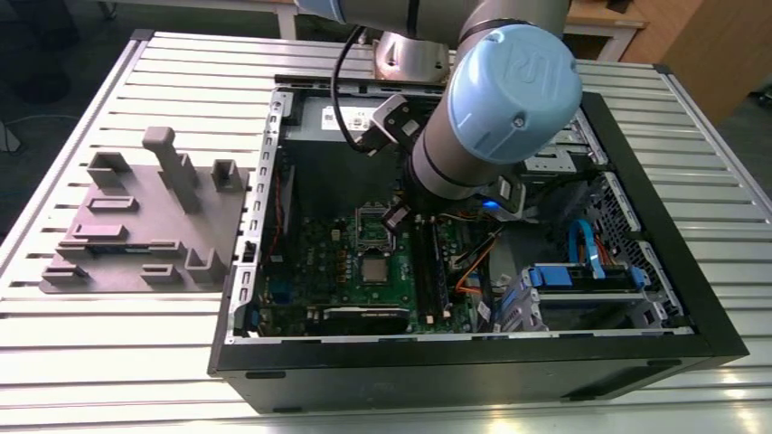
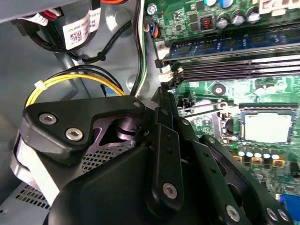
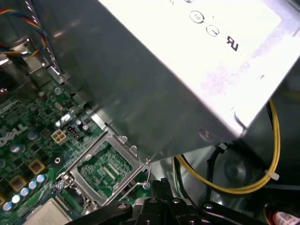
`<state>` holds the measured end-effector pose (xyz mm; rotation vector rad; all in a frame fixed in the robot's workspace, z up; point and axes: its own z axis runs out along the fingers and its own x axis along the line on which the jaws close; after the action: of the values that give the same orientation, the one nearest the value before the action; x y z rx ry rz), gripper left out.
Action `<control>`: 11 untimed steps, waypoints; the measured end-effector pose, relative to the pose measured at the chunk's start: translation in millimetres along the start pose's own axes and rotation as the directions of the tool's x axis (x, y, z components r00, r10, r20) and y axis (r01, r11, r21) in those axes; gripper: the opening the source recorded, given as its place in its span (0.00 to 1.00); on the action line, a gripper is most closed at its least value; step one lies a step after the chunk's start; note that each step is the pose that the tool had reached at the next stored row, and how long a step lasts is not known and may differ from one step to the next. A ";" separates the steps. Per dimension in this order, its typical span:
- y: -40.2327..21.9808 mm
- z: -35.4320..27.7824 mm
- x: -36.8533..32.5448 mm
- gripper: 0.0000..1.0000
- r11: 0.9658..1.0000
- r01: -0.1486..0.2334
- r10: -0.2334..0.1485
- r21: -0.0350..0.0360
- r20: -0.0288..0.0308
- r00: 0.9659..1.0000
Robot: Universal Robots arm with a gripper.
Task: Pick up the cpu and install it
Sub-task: 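Close the cpu cover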
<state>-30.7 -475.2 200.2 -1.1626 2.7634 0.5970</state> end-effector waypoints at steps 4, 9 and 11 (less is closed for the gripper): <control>3.0 2.9 0.6 0.11 1.000 0.000 0.000 -0.001 0.000 1.000; 5.7 8.7 -0.1 0.11 1.000 0.000 0.000 -0.003 0.003 1.000; 6.0 10.7 0.3 0.11 1.000 0.000 0.000 -0.004 0.004 1.000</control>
<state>-35.9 -467.4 192.2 -1.1615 2.7600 0.6039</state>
